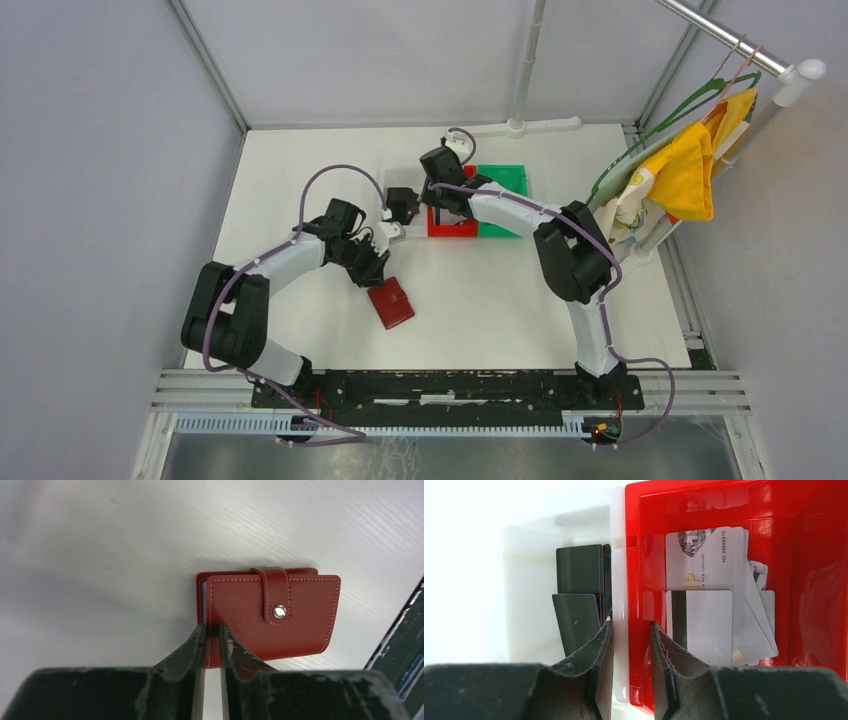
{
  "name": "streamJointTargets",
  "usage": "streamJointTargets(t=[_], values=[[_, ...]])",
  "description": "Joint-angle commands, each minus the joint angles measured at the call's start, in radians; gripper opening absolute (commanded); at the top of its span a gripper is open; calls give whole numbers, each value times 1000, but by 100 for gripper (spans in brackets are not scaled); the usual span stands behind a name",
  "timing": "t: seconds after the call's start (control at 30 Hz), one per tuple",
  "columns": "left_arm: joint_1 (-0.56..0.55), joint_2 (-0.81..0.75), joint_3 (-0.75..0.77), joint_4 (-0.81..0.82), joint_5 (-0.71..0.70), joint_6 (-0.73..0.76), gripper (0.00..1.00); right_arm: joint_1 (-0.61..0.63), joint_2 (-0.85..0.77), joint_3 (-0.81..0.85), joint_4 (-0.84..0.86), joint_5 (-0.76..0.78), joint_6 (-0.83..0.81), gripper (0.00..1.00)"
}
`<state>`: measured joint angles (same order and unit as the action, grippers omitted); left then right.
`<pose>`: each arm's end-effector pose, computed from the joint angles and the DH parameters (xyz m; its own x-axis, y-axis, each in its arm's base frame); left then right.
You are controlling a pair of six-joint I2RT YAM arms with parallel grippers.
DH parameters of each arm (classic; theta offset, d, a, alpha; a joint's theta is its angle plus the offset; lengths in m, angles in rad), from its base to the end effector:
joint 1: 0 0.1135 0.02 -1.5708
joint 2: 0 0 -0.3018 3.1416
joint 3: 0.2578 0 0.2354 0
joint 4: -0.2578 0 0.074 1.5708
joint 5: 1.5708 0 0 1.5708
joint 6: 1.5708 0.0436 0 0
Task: Take the credit cards out of the card holder
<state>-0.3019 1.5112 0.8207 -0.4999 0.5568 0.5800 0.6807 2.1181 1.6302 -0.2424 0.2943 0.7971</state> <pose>0.2385 -0.0984 0.2130 -0.5005 0.6432 -0.5795 0.8537 0.4779 -0.2070 0.3907 0.3001 0.2403 -0.6730 0.3359 -0.6590 0.0673 0.9150 0.3977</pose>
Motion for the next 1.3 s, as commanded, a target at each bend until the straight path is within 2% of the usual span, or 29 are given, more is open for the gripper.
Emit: streamJointTargets(t=[0.0,0.1,0.2,0.33,0.37,0.43,0.57,0.67,0.8,0.93,1.03,1.27], values=[[-39,-26,15,-54,45,-76,23,11,-70,-23,79,-15,19,24],[-41,-23,87,-130,64,-87,32,12,-158,-80,106,6,-25,44],[-25,-50,183,-214,61,-83,49,15,-263,-181,137,29,-57,66],[78,-108,319,-309,127,-89,89,31,-415,-340,186,60,-95,94],[108,-113,351,-331,142,-96,95,43,-438,-366,189,60,-111,98],[171,-118,413,-383,157,-100,99,84,-477,-412,174,66,-142,98],[292,-133,476,-427,159,-112,100,228,-524,-517,171,80,-189,98],[363,-149,481,-458,173,-102,100,342,-500,-534,166,83,-233,98],[382,-170,481,-488,112,-119,100,473,-383,-424,100,76,-305,98],[385,-238,469,-469,61,-164,100,534,-222,-259,-22,69,-335,98],[383,-269,473,-489,64,-163,100,561,-109,-147,-138,150,-346,98],[385,-274,480,-526,47,-143,100,589,-81,-156,-148,260,-370,98]])
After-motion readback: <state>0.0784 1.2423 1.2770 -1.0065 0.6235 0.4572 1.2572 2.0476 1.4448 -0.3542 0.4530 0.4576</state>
